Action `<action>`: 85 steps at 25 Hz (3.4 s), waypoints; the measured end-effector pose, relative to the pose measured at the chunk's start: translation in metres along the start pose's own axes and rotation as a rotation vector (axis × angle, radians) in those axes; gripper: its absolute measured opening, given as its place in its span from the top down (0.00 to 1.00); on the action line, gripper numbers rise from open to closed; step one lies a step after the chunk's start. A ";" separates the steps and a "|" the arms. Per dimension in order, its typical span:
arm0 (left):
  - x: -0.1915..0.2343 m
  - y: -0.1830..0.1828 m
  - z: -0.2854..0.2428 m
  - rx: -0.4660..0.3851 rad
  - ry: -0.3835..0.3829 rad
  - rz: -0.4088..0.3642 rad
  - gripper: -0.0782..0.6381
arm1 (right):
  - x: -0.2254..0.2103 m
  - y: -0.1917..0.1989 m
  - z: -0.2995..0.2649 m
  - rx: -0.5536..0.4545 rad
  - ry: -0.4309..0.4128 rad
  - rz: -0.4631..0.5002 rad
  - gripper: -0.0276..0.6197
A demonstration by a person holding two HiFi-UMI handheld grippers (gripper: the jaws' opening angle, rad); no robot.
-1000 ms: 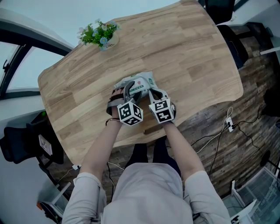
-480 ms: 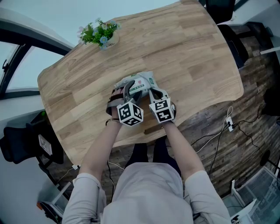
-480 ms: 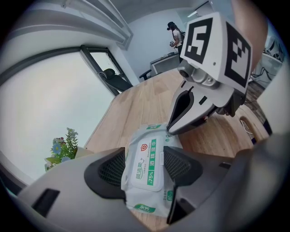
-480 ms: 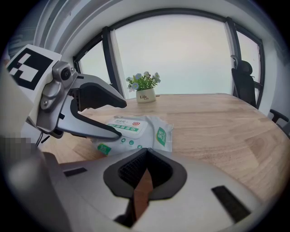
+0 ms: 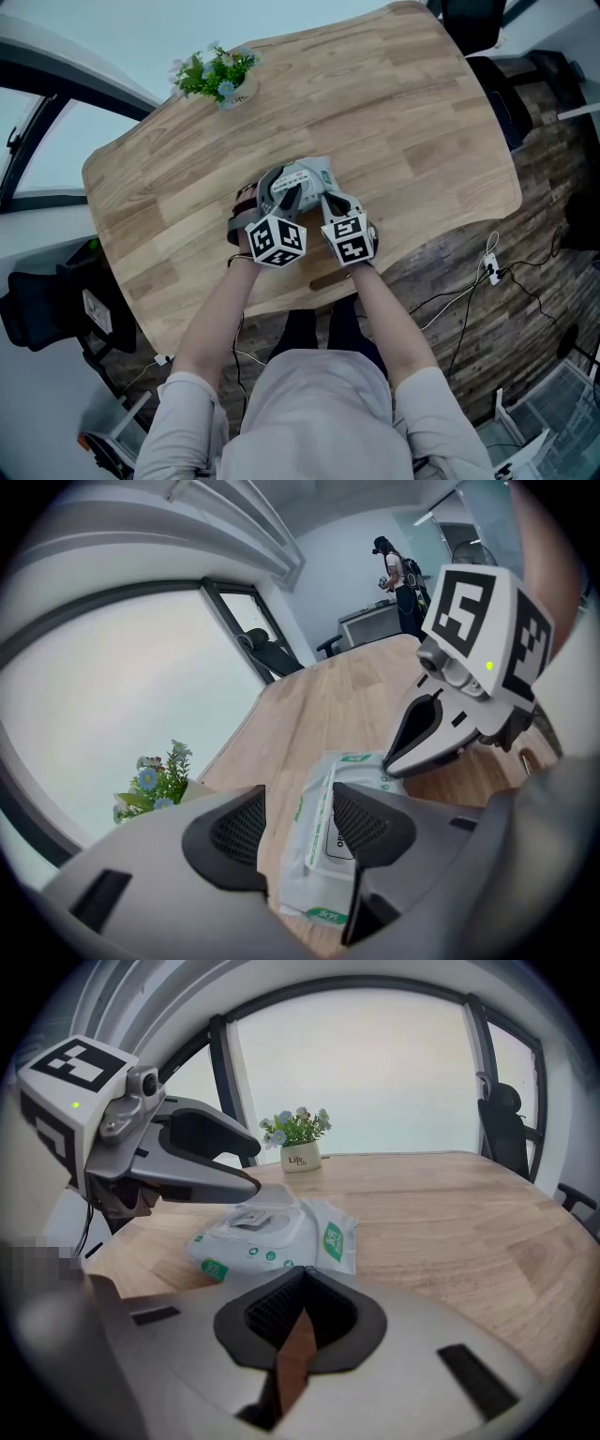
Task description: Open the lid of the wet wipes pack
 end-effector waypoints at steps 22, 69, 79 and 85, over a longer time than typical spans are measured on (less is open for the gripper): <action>0.035 0.020 -0.020 0.055 -0.071 0.047 0.81 | 0.000 0.002 0.001 -0.021 0.002 -0.021 0.95; 0.061 0.004 0.034 -0.061 -0.171 0.233 0.86 | 0.002 -0.041 0.060 -0.168 0.115 -0.037 0.95; 0.061 -0.018 0.122 -0.295 -0.231 0.451 0.86 | 0.022 -0.075 0.146 -0.399 0.162 -0.063 0.95; 0.054 -0.035 0.183 -0.428 -0.254 0.520 0.86 | 0.042 -0.091 0.211 -0.540 0.191 -0.058 0.95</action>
Point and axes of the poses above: the fingertips, and each gripper's own axes: z backward along the fingers, x to its left, y out of its underside, the point moved 10 cm from there along z, backward along the fingers, and after that the axes turned 4 degrees about -x, right-handed, at the moved point
